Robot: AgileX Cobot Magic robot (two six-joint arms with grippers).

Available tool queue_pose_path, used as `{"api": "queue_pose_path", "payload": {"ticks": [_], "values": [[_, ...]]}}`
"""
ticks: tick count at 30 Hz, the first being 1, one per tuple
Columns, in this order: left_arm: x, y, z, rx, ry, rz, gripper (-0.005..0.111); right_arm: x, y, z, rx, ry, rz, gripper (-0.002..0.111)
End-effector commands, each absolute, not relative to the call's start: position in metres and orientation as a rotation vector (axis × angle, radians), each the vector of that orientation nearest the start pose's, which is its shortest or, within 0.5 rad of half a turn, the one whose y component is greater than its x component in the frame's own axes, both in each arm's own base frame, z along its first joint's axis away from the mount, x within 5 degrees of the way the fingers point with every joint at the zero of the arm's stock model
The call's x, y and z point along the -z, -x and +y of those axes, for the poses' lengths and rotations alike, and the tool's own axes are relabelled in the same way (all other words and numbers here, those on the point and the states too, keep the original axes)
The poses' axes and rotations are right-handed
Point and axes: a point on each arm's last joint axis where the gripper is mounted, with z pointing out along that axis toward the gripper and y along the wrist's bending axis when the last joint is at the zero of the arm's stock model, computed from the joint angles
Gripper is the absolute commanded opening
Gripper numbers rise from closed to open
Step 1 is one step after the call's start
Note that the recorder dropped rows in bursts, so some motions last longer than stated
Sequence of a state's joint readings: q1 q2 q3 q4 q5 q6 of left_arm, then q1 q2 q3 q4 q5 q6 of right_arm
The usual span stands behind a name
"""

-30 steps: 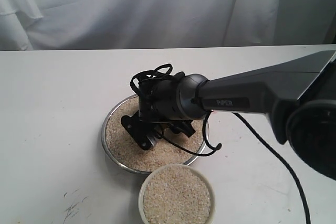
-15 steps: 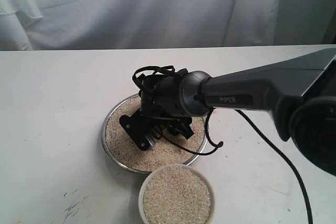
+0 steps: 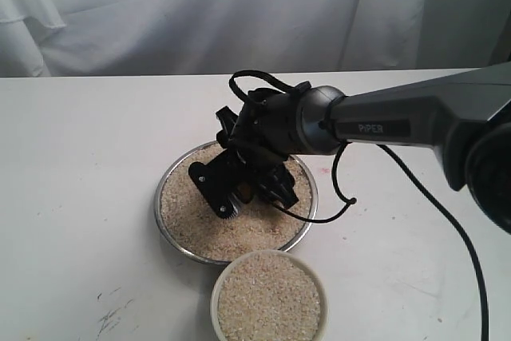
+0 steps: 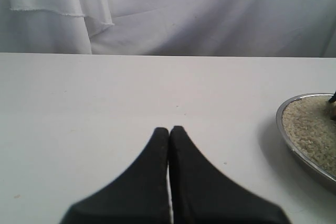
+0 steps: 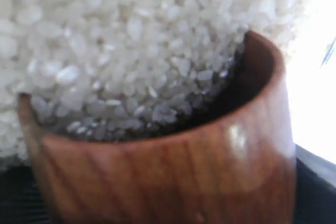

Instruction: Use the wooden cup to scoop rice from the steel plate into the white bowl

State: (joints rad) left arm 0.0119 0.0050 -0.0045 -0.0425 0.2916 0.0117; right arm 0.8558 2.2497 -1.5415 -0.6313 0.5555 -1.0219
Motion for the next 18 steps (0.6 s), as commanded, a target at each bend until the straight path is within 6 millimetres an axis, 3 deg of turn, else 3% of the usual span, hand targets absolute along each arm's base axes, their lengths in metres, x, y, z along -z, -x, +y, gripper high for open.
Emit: {"api": "queue_pose_path", "payload": {"ticks": [1,18], "values": [[-0.1874,-0.0547,-0.0005,0.027,0.03,1.768,0.0,-0.1075,-0.3208,0.3326,0.56,2.523,1.1,0.0],[-0.1874,-0.0547,-0.0005,0.027,0.03,1.768,0.0,-0.1033,-0.3112,0.3346,0.406,2.584,1.101,0.0]]}}
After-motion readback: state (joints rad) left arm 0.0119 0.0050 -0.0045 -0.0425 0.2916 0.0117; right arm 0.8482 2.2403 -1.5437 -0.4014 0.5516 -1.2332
